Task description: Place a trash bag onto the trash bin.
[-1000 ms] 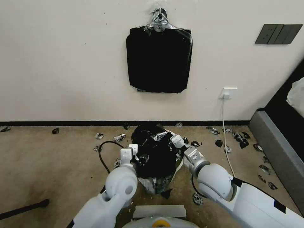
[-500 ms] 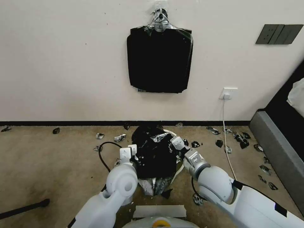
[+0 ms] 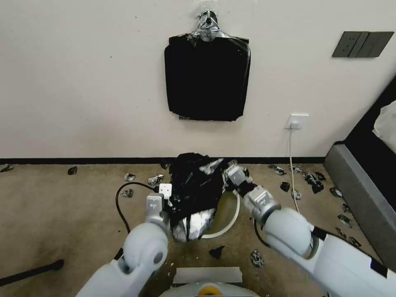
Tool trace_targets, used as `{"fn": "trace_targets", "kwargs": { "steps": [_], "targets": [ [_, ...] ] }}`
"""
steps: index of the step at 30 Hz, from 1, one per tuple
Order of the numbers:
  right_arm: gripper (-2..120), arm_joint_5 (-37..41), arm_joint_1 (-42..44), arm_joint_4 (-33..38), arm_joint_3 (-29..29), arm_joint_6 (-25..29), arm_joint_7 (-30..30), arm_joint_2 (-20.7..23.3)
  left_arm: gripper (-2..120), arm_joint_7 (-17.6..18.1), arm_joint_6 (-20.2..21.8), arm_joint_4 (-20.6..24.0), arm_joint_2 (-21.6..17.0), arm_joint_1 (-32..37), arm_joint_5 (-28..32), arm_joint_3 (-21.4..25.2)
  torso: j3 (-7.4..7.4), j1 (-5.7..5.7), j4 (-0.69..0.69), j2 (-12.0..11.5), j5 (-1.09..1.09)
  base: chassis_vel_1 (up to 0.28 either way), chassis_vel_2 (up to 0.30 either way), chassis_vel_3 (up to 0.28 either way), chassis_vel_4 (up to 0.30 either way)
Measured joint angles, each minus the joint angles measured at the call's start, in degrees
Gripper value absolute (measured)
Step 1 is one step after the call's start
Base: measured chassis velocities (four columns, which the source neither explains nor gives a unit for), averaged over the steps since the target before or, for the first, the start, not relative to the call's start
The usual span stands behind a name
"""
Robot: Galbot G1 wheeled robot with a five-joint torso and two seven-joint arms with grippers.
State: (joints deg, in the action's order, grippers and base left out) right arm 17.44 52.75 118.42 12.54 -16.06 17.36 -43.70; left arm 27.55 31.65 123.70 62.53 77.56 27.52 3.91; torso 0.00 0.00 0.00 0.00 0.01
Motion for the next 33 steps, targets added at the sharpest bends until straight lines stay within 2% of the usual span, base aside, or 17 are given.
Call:
{"fn": "trace_targets", "kwargs": {
  "steps": [1, 2, 3, 5, 6, 9, 10, 13, 14, 17, 18, 20, 21, 22, 25, 30, 33],
  "targets": [
    [0, 0.7, -1.3, -0.5, 0.1, 0.2, -0.1, 0.9, 3, -2.8, -1.1, 1.1, -0.9, 0.9, -3.1, 0.5, 0.0, 0.0, -0.01, 0.0, -0.01, 0.0, 0.0, 0.0, 0.0],
    [0, 0.7, -1.3, -0.5, 0.1, 0.2, -0.1, 0.9, 3, -2.8, -1.1, 1.1, -0.9, 0.9, -3.1, 0.5, 0.0, 0.0, -0.01, 0.0, -0.01, 0.0, 0.0, 0.0, 0.0],
    [0, 1.1, -2.0, -0.8, 0.1, 0.2, -0.3, 1.8, 3, -5.0, -2.2, 1.8, -1.7, 1.5, -5.5, 1.0, 0.0, 0.0, 0.0, 0.0, -0.02, 0.0, 0.0, 0.0, 0.0],
    [0, 3.3, -3.6, -1.2, 0.2, 0.2, -1.6, 4.5, 3, -9.6, -6.1, 3.5, -3.5, 3.0, -9.7, 2.5, 0.0, 0.0, 0.0, 0.0, -0.01, 0.0, 0.0, 0.0, 0.0],
    [0, 3.3, -3.6, -1.2, 0.2, 0.2, -1.6, 4.5, 3, -9.6, -6.1, 3.5, -3.5, 3.0, -9.7, 2.5, 0.0, 0.0, 0.0, 0.0, -0.01, 0.0, 0.0, 0.0, 0.0],
    [0, 7.1, -4.0, -1.3, 0.0, 0.2, -3.6, 9.2, 3, -14.7, -12.9, 4.6, -5.4, 4.4, -12.8, 4.8, 0.0, 0.0, 0.0, 0.0, -0.02, 0.0, 0.0, 0.0, 0.0],
    [0, 7.1, -4.0, -1.3, 0.0, 0.2, -3.6, 9.2, 3, -14.7, -12.9, 4.6, -5.4, 4.4, -12.8, 4.8, 0.0, 0.0, 0.0, 0.0, -0.02, 0.0, 0.0, 0.0, 0.0],
    [0, 9.2, -2.6, -1.4, -1.3, 1.2, -7.1, 14.9, 3, -17.2, -20.4, 4.9, -5.6, 5.1, -10.6, 7.0, 0.0, 0.0, 0.01, 0.0, -0.01, 0.0, 0.0, 0.0, 0.0],
    [0, 9.2, -2.6, -1.4, -1.3, 1.2, -7.1, 14.9, 3, -17.2, -20.4, 4.9, -5.6, 5.1, -10.6, 7.0, 0.0, 0.0, 0.01, 0.0, -0.01, 0.0, 0.0, 0.0, 0.0],
    [0, 10.0, -0.2, -0.7, -2.4, 3.7, -10.9, 19.5, 3, -17.9, -24.6, 4.9, -4.5, 5.4, -6.5, 8.6, 0.0, 0.0, 0.01, 0.0, -0.02, 0.0, 0.0, 0.0, 0.0],
    [0, 10.0, -0.2, -0.7, -2.4, 3.7, -10.9, 19.5, 3, -17.9, -24.6, 4.9, -4.5, 5.4, -6.5, 8.6, 0.0, 0.0, 0.01, 0.0, -0.02, 0.0, 0.0, 0.0, 0.0],
    [0, 9.4, 1.3, -0.5, -2.5, 6.9, -14.7, 21.8, 3, -16.7, -26.4, 5.4, -2.9, 5.8, -1.7, 9.5, 0.0, 0.0, 0.02, 0.0, -0.01, 0.0, 0.0, 0.0, 0.0],
    [0, 9.4, 1.3, -0.5, -2.5, 6.9, -14.7, 21.8, 3, -16.7, -26.4, 5.4, -2.9, 5.8, -1.7, 9.5, 0.0, 0.0, 0.02, 0.0, -0.01, 0.0, 0.0, 0.0, 0.0],
    [0, 8.9, 1.7, -0.5, -2.3, 8.6, -16.6, 22.1, 3, -15.5, -26.6, 6.0, -1.7, 6.4, 0.7, 10.4, 0.0, 0.0, 0.02, 0.0, -0.01, 0.0, 0.0, 0.0, 0.0],
    [0, 7.2, 2.6, -1.2, -1.3, 11.9, -20.6, 21.9, 3, -13.1, -26.3, 7.7, 0.7, 8.9, 6.7, 14.1, 0.0, 0.0, 0.0, 0.0, -0.01, 0.0, 0.0, 0.0, 0.0],
    [0, 4.9, 3.8, -1.8, -0.7, 14.5, -21.8, 20.3, 4, -12.1, -25.7, 9.2, 1.4, 11.2, 9.8, 16.5, 0.0, 0.0, -0.01, 0.0, -0.02, 0.0, 0.0, 0.0, 0.0],
    [0, 4.1, 7.1, 0.2, -0.8, 15.2, -21.2, 15.6, 4, -11.2, -24.1, 10.6, 1.9, 13.2, 11.1, 17.6, -0.01, 0.0, 0.0, 0.0, -0.02, 0.0, 0.0, 0.0, 0.0]
  ]
}}
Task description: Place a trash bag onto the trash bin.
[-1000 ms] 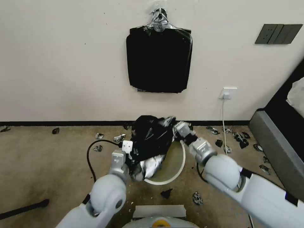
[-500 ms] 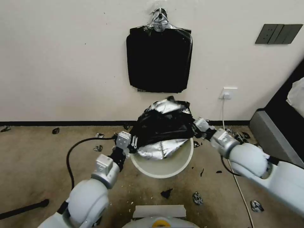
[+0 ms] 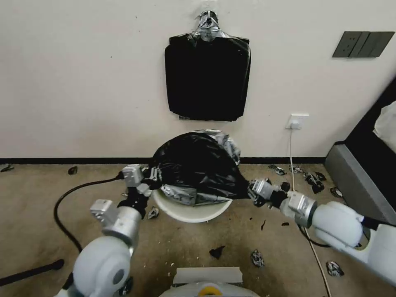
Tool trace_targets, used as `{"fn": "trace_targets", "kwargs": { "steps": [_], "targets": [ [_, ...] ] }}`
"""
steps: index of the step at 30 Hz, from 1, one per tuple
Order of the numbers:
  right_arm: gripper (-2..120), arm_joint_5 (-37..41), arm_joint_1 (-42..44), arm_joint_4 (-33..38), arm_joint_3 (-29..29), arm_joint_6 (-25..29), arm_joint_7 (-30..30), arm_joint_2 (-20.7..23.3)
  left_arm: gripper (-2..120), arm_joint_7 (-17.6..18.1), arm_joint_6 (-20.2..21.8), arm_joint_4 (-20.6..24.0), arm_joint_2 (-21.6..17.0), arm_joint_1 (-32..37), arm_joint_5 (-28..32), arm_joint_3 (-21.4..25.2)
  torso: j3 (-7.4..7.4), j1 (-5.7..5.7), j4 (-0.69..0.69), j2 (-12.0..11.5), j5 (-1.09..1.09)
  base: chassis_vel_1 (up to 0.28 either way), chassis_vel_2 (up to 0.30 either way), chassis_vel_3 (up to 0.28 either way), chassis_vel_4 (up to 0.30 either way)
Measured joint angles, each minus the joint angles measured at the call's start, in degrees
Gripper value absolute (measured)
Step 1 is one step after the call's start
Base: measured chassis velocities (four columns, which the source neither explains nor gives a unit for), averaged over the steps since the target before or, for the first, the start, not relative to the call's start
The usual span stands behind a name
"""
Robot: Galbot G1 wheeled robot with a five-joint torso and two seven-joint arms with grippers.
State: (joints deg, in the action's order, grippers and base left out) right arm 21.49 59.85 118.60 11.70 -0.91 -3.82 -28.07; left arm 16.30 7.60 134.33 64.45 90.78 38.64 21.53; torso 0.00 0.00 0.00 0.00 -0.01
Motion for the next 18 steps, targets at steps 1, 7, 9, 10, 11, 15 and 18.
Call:
{"fn": "trace_targets", "kwargs": {
  "steps": [1, 7, 9, 10, 11, 15, 18],
  "targets": [
    [0, 0.0, 0.0, 0.0, 0.0, 0.0, 0.0, 0.0, 4, 0.0, 0.0, 0.0, 0.0, 0.0, 0.0, 0.0, 0.0, 0.0, 0.0, 0.0, 0.0, 0.0, 0.0, 0.0, 0.0],
    [3, -0.4, 2.3, 0.6, -0.7, -1.0, 6.7, -3.9, 4, 0.6, 1.8, 0.8, -0.2, 1.1, 0.2, 0.0, 0.0, 0.0, 0.0, 0.0, 0.02, 0.0, 0.0, 0.0, 0.0],
    [12, -0.3, 2.9, 0.9, -1.3, -1.0, 8.9, -4.0, 4, 1.3, 3.1, 0.8, -0.4, 1.2, 1.6, 0.5, 0.0, 0.0, 0.0, 0.0, 0.02, 0.0, 0.0, 0.0, 0.0],
    [12, -0.3, 2.9, 0.9, -1.3, -1.0, 8.9, -4.0, 4, 1.3, 3.1, 0.8, -0.4, 1.2, 1.6, 0.5, 0.0, 0.0, 0.0, 0.0, 0.02, 0.0, 0.0, 0.0, 0.0],
    [18, 0.2, 3.4, 1.3, -1.7, -1.0, 10.2, -4.0, 4, 1.9, 3.6, 0.8, -0.4, 1.1, 2.5, 0.7, 0.0, 0.0, -0.01, 0.0, 0.02, 0.0, 0.0, 0.0, 0.0],
    [32, 3.4, 5.9, 3.2, -4.3, -1.4, 11.9, -3.6, 4, 4.2, 5.6, 0.8, -0.4, 0.4, 5.4, 1.2, 0.0, 0.0, 0.0, 0.0, 0.02, 0.0, 0.0, 0.0, 0.0],
    [41, 5.0, 7.9, 4.5, -6.4, -1.4, 11.7, -3.2, 4, 5.4, 6.6, 0.4, -0.4, 0.2, 6.6, 1.7, 0.0, 0.0, 0.01, 0.0, 0.01, 0.0, 0.0, 0.0, 0.0]
  ]
}}
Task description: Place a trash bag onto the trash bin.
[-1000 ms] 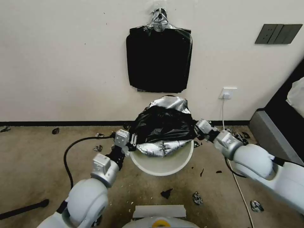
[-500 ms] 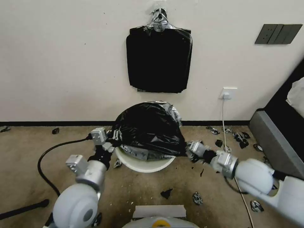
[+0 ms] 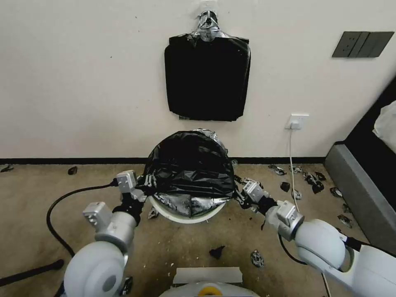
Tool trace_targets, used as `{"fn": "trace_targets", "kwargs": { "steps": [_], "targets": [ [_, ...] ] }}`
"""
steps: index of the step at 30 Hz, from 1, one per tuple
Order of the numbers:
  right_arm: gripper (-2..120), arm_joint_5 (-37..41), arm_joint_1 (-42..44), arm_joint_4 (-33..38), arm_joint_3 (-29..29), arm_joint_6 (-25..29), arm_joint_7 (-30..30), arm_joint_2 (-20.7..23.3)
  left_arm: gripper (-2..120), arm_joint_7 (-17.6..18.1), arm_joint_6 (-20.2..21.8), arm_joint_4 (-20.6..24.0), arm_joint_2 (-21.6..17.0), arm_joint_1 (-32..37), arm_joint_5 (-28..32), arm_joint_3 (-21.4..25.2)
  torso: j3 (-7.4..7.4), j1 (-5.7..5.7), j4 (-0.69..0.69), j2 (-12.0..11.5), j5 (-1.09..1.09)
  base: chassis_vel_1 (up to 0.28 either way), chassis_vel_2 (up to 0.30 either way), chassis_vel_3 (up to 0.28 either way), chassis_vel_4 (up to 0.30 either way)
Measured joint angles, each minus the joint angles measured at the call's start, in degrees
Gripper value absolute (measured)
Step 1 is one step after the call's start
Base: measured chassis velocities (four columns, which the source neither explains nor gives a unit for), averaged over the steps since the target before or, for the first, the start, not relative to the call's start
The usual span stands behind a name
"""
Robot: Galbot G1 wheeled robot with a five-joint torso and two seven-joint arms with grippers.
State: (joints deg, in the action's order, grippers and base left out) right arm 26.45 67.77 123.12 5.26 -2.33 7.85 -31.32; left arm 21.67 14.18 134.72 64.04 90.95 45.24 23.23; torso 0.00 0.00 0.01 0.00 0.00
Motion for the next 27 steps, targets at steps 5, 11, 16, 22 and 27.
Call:
{"fn": "trace_targets", "kwargs": {
  "steps": [5, 11, 16, 22, 27],
  "targets": [
    [61, 1.2, 4.4, 1.4, -5.7, 1.2, -3.1, 0.7, 3, 1.4, 1.4, -0.4, -0.1, -0.2, 2.0, 1.5, 0.0, 0.0, 0.0, 0.0, 0.0, 0.0, 0.0, 0.0, 0.0],
    [84, -0.4, 8.2, 1.5, -9.6, 4.0, -6.5, 1.6, 3, 2.1, 2.2, -0.7, -0.8, -0.2, 4.3, 3.2, 0.0, 0.0, 0.0, 0.0, 0.0, 0.0, 0.0, 0.0, 0.0],
    [99, -3.0, 11.3, 2.1, -13.7, 5.1, -7.5, 1.8, 3, 3.5, 2.8, -1.1, -1.1, -0.7, 5.6, 4.1, 0.0, 0.0, -0.01, 0.0, 0.0, 0.0, 0.0, 0.0, 0.0],
    [100, -5.4, 17.6, 6.1, -19.4, 6.8, -8.8, 2.2, 3, 7.2, 5.2, -1.2, -1.1, -1.6, 9.4, 5.2, 0.0, 0.0, -0.01, 0.0, 0.0, 0.0, 0.0, 0.0, 0.0],
    [100, -13.6, 19.8, 9.9, -19.4, 9.2, -9.5, 1.9, 3, 11.1, 7.9, -0.8, -1.5, -2.9, 13.2, 4.8, 0.0, 0.0, 0.0, 0.0, 0.01, 0.0, 0.0, 0.0, 0.0]
  ]
}}
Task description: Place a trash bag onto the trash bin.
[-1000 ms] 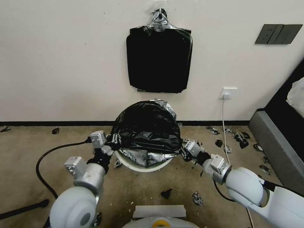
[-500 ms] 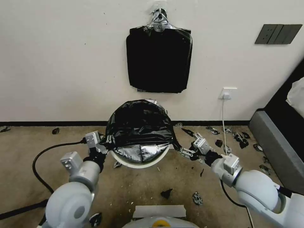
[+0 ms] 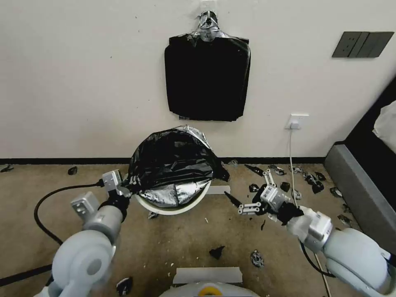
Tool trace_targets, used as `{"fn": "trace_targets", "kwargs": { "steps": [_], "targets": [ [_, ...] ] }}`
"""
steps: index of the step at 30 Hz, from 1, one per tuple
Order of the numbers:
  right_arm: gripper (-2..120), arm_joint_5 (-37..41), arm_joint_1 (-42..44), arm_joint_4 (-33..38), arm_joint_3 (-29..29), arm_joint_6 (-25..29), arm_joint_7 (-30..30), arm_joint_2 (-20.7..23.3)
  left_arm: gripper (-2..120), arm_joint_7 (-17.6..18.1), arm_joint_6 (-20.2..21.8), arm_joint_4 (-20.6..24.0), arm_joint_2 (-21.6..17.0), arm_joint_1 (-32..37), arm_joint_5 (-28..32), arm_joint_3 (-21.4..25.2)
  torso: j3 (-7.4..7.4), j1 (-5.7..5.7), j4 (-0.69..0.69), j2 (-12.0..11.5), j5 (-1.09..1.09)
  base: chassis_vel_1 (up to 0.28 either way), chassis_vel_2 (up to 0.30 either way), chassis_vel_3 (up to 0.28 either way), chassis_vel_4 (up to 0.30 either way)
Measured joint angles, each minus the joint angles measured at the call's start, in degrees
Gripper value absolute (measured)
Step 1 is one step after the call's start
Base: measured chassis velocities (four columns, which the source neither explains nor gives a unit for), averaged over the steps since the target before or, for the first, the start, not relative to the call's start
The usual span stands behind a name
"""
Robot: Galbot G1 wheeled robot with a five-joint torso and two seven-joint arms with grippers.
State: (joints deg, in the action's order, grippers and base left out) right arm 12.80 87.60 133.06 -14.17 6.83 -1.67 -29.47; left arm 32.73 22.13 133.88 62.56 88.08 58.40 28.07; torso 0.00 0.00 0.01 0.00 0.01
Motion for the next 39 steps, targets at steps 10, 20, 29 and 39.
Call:
{"fn": "trace_targets", "kwargs": {
  "steps": [10, 20, 29, 39],
  "targets": [
    [100, -6.9, -12.0, 1.9, 10.6, -4.6, 0.7, -1.2, 3, 2.5, 2.6, 2.2, -0.8, -0.7, 0.6, -2.4, 0.0, 0.0, -0.01, 0.0, -0.01, 0.0, 0.0, 0.0, 0.0],
    [98, -11.9, -17.3, 0.7, 13.9, -6.3, -6.0, 1.8, 3, 2.7, 3.0, 2.8, -0.2, -1.4, -0.1, -4.4, 0.0, 0.0, -0.01, 0.0, -0.01, 0.0, 0.0, 0.0, 0.0],
    [70, -16.0, -21.1, 1.2, 16.6, -9.8, -8.0, 4.6, 3, 2.8, 3.2, 3.4, -0.1, -1.6, -0.5, -5.5, 0.0, 0.0, 0.0, 0.0, -0.02, 0.0, 0.0, 0.0, 0.0],
    [59, -14.9, -23.6, 1.6, 18.4, -12.3, -12.3, 7.5, 3, 2.7, 3.8, 4.2, -0.4, -2.5, -0.6, -7.3, 0.0, 0.0, 0.0, 0.0, -0.02, 0.0, 0.0, 0.0, 0.0]
  ]
}}
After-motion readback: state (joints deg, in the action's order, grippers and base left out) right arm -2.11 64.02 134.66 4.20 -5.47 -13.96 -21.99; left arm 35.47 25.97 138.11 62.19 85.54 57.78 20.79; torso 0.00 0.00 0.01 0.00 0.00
